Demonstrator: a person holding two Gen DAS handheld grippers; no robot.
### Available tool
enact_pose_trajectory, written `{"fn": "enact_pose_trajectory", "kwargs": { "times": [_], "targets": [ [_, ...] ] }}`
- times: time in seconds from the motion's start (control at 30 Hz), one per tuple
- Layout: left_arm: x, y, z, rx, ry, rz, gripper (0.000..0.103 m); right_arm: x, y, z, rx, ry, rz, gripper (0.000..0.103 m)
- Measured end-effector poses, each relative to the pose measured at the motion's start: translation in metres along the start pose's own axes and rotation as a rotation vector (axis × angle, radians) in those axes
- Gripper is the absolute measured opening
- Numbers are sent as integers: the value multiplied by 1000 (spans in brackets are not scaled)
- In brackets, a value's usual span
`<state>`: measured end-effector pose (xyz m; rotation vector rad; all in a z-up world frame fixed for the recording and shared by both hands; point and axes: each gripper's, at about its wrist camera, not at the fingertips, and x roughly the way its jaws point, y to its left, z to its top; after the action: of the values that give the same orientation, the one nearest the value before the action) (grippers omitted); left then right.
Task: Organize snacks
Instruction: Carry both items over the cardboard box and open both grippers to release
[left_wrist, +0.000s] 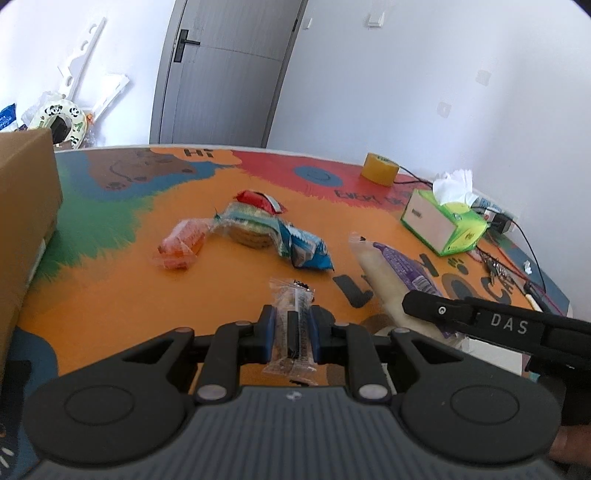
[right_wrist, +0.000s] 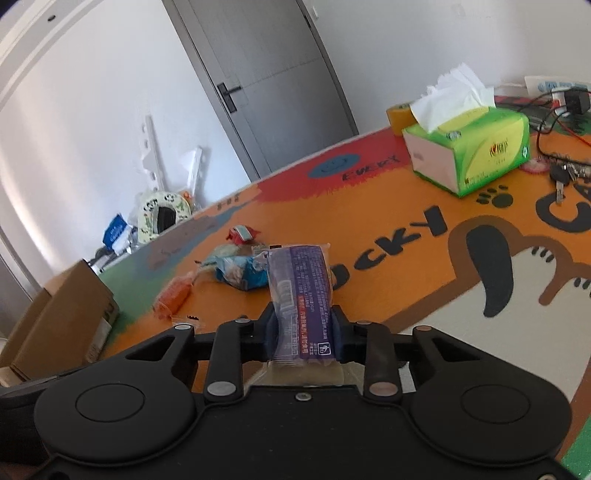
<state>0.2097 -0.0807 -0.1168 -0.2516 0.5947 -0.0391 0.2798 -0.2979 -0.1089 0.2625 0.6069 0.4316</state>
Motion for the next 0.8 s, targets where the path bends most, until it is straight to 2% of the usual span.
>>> {"fn": "enact_pose_trajectory", "kwargs": {
  "times": [0.27, 0.8],
  "targets": [
    [-25, 11, 18, -14, -61, 7, 18, -10, 26, 14, -23, -52, 61, 29],
    [-73, 59, 67, -42, -175, 56, 18, 2, 100, 40, -79, -89, 179, 29]
  ]
}}
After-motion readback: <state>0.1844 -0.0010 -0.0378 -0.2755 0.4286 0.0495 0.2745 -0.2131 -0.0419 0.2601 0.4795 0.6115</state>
